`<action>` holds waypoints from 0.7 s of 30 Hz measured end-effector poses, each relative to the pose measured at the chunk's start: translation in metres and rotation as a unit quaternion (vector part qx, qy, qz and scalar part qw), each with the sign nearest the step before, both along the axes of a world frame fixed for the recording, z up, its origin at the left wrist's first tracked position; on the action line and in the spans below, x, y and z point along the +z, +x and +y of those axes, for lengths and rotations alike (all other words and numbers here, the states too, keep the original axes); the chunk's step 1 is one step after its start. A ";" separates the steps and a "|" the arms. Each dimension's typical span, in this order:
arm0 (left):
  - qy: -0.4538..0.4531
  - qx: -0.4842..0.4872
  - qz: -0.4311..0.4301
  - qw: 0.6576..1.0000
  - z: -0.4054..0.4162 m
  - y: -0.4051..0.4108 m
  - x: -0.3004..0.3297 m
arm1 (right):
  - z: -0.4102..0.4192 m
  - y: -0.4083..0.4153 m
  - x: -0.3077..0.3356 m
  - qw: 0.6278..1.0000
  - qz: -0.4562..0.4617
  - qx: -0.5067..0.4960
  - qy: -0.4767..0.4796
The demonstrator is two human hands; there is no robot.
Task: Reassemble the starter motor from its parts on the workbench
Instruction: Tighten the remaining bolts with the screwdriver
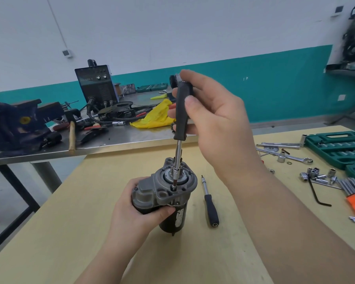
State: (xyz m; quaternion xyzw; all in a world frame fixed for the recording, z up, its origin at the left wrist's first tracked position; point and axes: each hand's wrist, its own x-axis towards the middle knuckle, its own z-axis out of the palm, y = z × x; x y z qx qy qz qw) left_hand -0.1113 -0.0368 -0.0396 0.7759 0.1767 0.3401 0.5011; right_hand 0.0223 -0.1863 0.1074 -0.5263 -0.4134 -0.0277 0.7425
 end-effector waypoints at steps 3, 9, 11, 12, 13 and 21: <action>0.005 0.002 0.003 1.000 0.001 0.000 -0.001 | -0.001 -0.001 0.001 0.998 -0.041 -0.036 -0.006; 0.009 0.004 0.003 1.000 0.002 0.000 -0.003 | 0.003 0.000 -0.001 0.998 -0.030 -0.047 -0.009; 0.010 0.006 0.003 1.000 0.002 -0.001 -0.003 | 0.004 -0.001 0.000 1.000 0.001 -0.009 0.000; 0.010 0.006 0.003 1.000 0.002 -0.001 -0.003 | 0.004 -0.002 0.000 1.000 0.011 0.009 0.003; 0.010 0.005 0.003 1.000 0.002 -0.001 -0.003 | 0.003 -0.002 0.000 1.000 0.005 0.011 0.002; 0.007 0.005 0.000 1.000 0.002 -0.001 -0.002 | 0.004 -0.002 -0.001 0.999 -0.037 -0.033 -0.002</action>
